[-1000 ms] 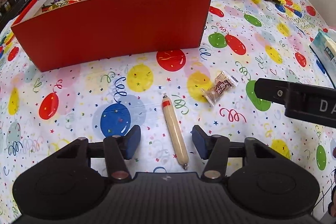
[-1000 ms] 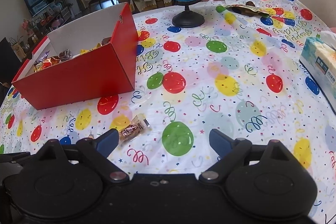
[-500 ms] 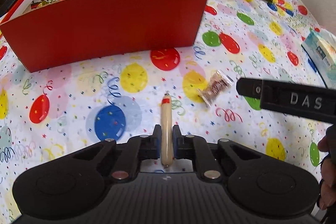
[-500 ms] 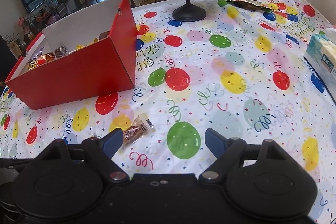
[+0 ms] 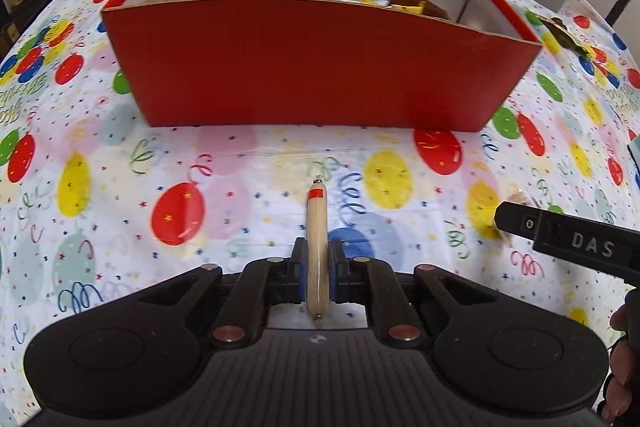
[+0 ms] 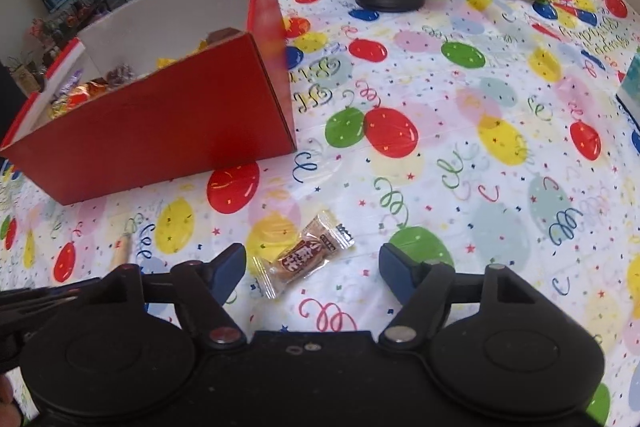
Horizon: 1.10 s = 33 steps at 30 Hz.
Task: Organize snacks
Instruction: 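Grasp the wooden stick with the left tool while the right tool grasps the clear-wrapped candy, then carry the wooden stick and wrapped candy into the red box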
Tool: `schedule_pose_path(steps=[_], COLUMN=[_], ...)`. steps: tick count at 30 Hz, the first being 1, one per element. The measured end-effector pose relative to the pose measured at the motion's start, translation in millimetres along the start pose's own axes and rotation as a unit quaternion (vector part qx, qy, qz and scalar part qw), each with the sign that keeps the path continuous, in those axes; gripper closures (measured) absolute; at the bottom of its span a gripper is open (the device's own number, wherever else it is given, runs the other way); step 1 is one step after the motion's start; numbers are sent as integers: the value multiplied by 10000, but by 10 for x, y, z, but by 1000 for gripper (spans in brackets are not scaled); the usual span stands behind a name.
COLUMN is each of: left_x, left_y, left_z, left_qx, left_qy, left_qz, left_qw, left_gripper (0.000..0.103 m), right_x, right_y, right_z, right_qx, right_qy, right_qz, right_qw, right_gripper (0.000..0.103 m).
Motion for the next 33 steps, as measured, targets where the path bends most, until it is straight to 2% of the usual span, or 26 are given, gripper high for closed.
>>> schedule_pose_path(steps=[3,6,8,14,23,33], left_x=[-16,-10,-24,-38,-172,-476], left_y=[-24,-31,-51,-93,-125,-142], left_z=[-9,-17,-14,-6,16,59], left_qx=[10,20,32,39,53,-36], left_qy=[29,34,33,21,87,221], left_qz=[12,18,15,21,38,85], left_qw=[10000,10000,10000,10000,9999,9997], left_gripper=[93,93,93,93,93,93], right_x=[80,92,97,97,-116,-563], right_y=[22,-14,-69,-133,-204,-324], right_z=[7,-14,-23,-20,16,89], right_qx=[190,245,166,16,-187,-345], right_qy=[-144,-117,-121,-101,91,311], right_qz=[200,287,330,362,227,-283], right_qw=[9995,9992,9992,9993,9995,9985], right_gripper=[36,46,61,86,89,89])
Point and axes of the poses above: each gripper's, at about its wrist camera, not at the fingertips, and x roughly the way its jaws point, y to its right, z to its underside, the point moved 7 cm from there along x, roughly the way its jaws point, and after that the axes turned 1 degree about -y, right-handed, at the moved point
